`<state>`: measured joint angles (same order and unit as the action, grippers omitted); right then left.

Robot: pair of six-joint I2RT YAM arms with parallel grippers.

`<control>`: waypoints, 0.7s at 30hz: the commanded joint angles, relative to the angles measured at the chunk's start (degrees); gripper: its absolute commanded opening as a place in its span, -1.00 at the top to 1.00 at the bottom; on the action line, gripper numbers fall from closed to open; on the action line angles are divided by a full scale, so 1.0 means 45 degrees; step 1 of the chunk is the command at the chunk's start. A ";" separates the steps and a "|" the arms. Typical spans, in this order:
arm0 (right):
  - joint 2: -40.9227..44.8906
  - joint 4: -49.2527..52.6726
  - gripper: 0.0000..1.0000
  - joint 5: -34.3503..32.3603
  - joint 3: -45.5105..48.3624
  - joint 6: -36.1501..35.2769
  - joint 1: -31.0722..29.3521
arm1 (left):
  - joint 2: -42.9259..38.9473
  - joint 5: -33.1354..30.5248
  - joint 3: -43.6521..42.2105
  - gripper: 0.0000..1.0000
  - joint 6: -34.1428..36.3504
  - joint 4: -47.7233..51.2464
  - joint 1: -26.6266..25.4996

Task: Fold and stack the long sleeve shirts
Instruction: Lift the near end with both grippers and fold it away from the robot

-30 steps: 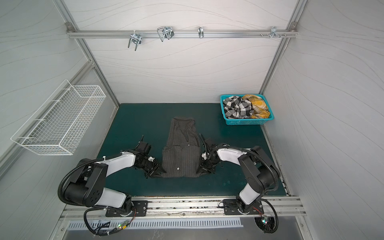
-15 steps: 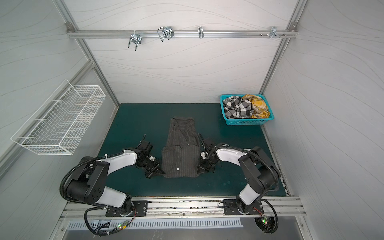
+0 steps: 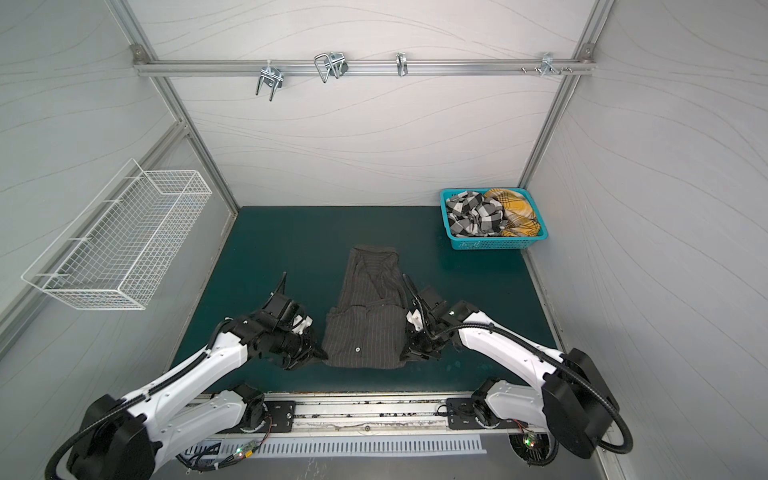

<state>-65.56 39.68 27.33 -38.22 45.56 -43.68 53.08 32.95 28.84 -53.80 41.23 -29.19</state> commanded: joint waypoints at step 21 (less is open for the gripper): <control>-0.0977 0.2733 0.94 0.0161 -0.5221 -0.1036 0.2935 | 0.1642 -0.3425 0.5866 1.00 -0.1947 -0.0927 -0.0529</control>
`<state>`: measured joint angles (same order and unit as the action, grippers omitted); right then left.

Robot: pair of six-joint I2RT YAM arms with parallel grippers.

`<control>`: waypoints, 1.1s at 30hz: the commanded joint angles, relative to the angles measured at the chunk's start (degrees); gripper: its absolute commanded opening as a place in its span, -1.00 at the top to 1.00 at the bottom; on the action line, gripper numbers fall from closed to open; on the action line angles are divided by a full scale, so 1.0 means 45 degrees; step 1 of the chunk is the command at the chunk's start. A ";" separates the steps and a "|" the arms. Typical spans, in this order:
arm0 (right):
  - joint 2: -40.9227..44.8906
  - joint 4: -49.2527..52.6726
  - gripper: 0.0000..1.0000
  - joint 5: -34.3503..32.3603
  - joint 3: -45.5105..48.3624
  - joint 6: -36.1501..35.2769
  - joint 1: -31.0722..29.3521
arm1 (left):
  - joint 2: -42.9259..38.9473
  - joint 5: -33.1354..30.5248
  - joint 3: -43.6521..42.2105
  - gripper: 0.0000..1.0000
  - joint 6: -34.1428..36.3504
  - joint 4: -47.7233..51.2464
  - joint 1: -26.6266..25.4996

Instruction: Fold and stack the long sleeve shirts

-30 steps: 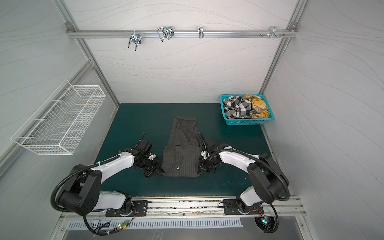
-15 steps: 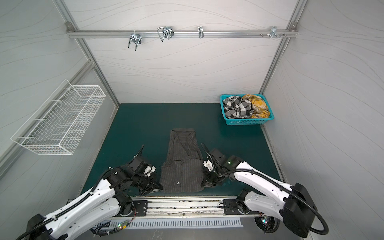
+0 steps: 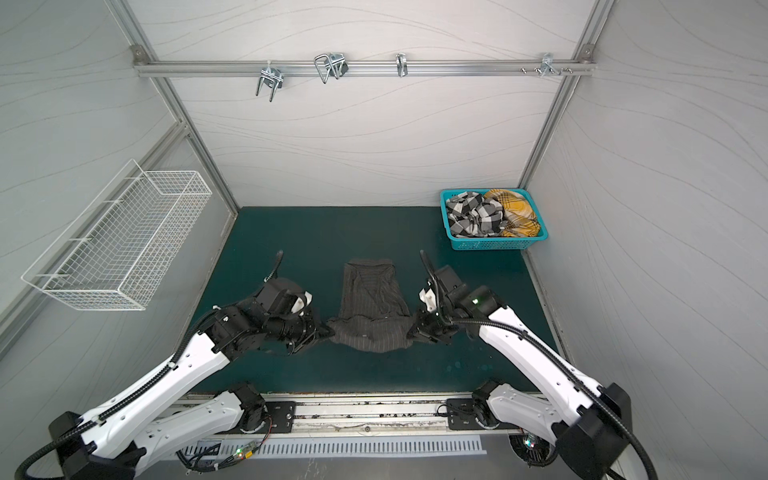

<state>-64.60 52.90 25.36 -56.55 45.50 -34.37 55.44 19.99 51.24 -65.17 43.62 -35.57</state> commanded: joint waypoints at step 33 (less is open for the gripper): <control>-1.2245 -0.1366 0.63 -0.0207 -0.9251 -0.4583 0.2523 | 1.2460 0.2916 0.6511 0.53 0.3490 -0.3362 0.3575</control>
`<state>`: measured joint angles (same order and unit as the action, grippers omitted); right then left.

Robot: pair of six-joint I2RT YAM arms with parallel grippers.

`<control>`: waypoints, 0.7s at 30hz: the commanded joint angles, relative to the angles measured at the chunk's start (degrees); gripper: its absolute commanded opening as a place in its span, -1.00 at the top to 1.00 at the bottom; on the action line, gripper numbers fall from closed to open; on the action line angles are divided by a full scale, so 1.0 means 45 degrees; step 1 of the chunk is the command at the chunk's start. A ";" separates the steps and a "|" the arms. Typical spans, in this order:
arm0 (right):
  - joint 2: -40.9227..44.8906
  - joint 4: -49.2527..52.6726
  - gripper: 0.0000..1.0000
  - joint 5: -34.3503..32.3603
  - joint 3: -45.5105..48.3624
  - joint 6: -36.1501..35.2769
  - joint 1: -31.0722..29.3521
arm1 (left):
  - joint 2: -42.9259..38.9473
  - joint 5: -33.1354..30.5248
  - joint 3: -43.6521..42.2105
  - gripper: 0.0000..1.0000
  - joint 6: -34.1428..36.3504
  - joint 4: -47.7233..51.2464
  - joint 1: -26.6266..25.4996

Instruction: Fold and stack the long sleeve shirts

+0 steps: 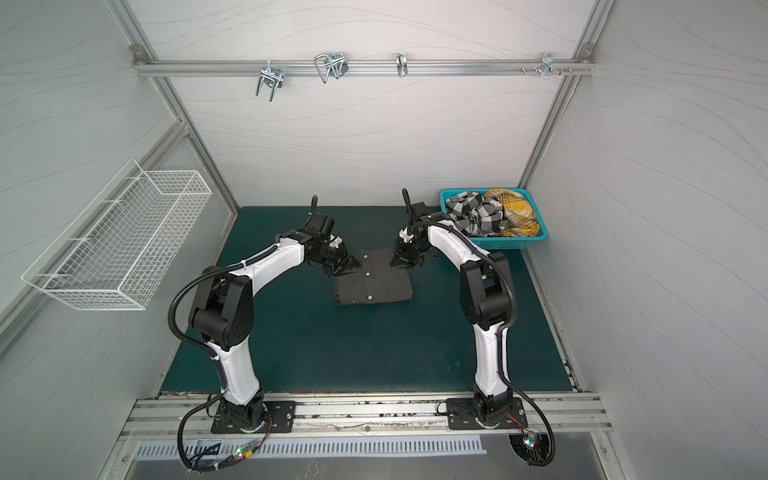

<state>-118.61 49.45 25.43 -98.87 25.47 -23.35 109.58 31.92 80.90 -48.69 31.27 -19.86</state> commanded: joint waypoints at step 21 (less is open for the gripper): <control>0.3000 -0.1003 0.43 -0.0970 0.4921 0.0458 -0.2114 | -0.3403 -0.0682 -0.4409 0.27 0.0406 0.0184 0.0077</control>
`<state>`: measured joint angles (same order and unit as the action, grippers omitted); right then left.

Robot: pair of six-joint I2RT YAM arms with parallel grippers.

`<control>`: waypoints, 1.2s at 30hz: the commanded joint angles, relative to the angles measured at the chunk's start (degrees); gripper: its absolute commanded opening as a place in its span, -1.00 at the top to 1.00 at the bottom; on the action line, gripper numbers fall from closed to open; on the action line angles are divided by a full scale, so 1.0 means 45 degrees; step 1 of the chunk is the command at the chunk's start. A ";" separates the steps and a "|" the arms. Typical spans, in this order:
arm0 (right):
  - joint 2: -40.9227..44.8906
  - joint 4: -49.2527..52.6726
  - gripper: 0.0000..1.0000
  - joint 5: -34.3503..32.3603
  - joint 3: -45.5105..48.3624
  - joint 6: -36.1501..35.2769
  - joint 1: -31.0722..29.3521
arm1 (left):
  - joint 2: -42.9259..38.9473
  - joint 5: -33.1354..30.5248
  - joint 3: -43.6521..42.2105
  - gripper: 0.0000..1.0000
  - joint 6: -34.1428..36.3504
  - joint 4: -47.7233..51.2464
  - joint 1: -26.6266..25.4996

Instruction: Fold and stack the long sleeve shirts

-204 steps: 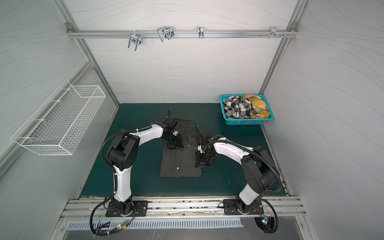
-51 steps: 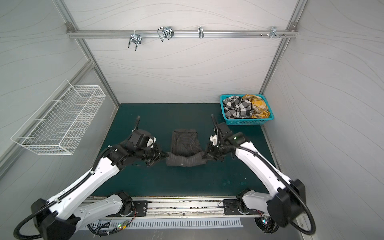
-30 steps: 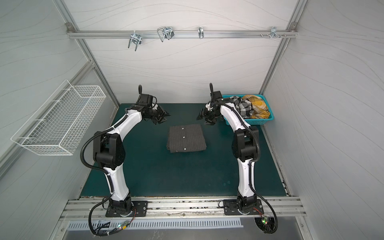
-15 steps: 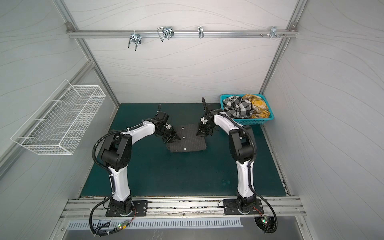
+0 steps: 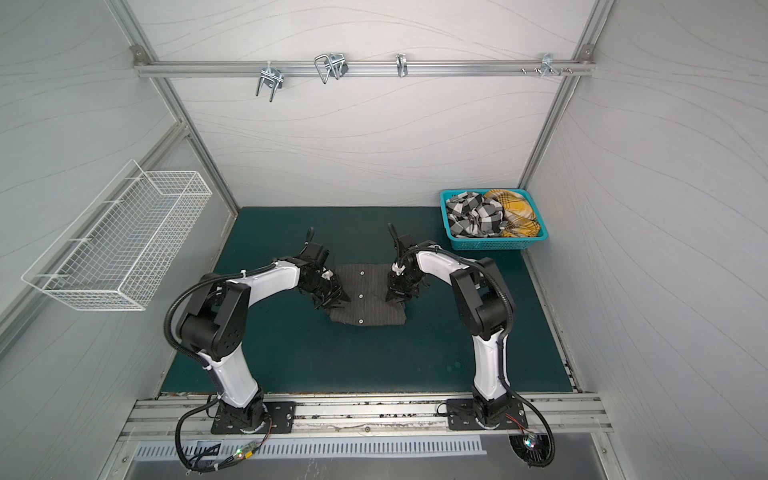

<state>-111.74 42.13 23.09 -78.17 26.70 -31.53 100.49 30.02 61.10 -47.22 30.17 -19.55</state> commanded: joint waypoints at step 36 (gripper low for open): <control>0.1557 -0.1802 0.47 -0.0022 0.4012 0.1171 -0.0445 | -0.0244 0.0478 -0.2894 0.66 0.0969 -0.0959 0.0398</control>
<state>-103.46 34.35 23.77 -61.39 31.73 -33.45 97.71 33.91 49.52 -43.18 26.61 -17.85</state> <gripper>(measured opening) 0.269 0.171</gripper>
